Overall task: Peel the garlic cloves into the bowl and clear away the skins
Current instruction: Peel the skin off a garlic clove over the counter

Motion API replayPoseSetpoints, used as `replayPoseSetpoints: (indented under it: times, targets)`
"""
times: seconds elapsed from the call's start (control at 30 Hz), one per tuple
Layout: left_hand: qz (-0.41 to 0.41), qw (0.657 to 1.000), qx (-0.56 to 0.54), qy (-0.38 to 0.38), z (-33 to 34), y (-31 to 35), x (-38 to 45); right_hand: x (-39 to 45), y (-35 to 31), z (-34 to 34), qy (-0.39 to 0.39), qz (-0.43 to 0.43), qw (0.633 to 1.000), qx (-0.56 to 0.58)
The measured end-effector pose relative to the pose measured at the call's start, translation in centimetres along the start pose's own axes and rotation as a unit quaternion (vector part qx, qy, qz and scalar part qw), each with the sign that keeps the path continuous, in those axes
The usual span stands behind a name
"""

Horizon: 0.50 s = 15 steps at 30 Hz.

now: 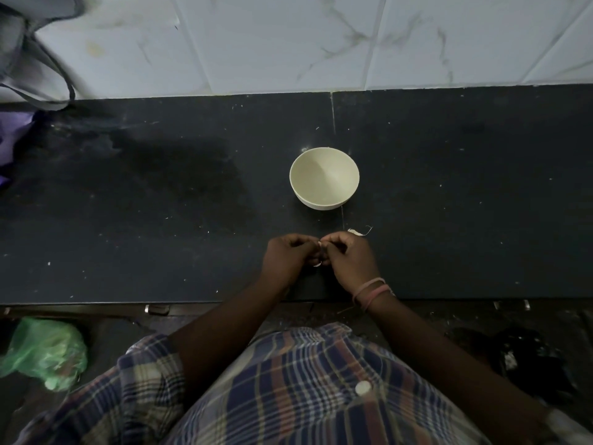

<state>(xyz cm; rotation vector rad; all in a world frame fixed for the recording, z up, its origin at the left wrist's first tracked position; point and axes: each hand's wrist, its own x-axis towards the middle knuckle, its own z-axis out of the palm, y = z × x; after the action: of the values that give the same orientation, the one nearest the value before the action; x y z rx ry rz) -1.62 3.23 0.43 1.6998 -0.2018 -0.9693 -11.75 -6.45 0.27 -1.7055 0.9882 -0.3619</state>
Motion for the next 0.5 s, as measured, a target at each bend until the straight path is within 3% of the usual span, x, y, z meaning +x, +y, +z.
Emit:
replayPoseSetpoints:
  times: [0.33,0.5]
  targets:
    - [0.001,0.998,-0.068,0.006,0.38,1.05,-0.40,0.63,-0.78,-0.24,0.006,-0.029,1.000,-0.004]
    - [-0.010,0.995,-0.097,-0.029,0.23,1.08,-0.27,0.18,-0.80,-0.11,0.016,-0.031,0.999,0.016]
